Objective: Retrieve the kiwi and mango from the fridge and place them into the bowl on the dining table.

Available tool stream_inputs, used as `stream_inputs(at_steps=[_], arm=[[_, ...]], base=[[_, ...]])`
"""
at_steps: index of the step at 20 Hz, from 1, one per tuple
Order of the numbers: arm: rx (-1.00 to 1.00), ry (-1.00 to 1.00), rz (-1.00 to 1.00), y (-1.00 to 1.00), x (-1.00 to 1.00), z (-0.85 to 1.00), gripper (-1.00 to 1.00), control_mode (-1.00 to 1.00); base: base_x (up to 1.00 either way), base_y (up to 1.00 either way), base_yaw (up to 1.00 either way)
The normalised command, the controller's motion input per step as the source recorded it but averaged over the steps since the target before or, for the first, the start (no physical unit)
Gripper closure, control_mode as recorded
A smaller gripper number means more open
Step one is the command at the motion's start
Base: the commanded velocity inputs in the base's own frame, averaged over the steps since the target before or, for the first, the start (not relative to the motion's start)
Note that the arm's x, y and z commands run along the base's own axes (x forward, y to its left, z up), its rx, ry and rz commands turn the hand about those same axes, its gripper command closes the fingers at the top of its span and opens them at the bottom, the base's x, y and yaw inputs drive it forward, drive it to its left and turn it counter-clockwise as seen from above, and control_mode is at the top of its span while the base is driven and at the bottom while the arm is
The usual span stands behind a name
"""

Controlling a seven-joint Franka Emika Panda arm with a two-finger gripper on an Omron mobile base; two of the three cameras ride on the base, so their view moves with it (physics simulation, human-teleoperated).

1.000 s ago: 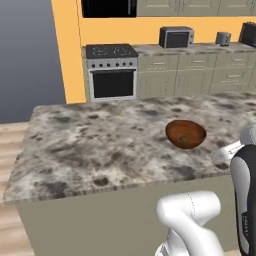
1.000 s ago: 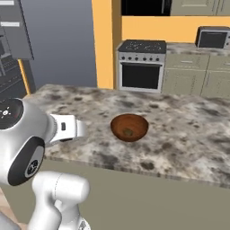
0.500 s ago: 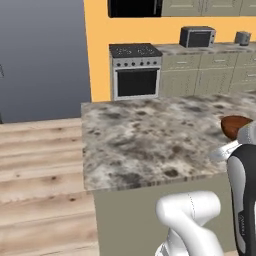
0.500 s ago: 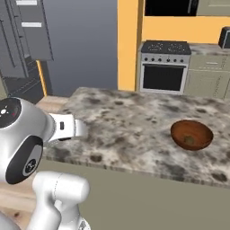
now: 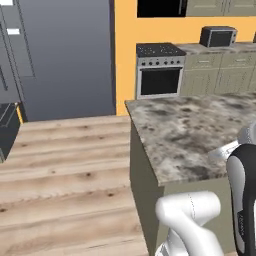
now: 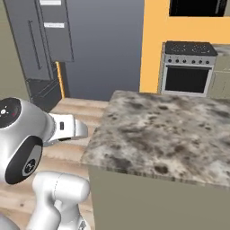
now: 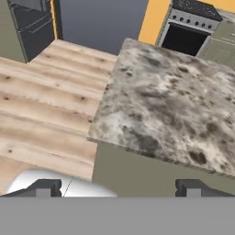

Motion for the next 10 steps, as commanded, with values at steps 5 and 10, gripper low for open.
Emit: stream_inputs(at_steps=[5, 10], arm=[[0.00, 0.00, 0.00, 0.00, 0.00, 0.00, -1.00, 1.00], [0.00, 0.00, 0.00, 0.00, 0.00, 0.00, -1.00, 1.00]], base=[[0.57, 1.00, 0.00], [1.00, 0.94, 0.00]])
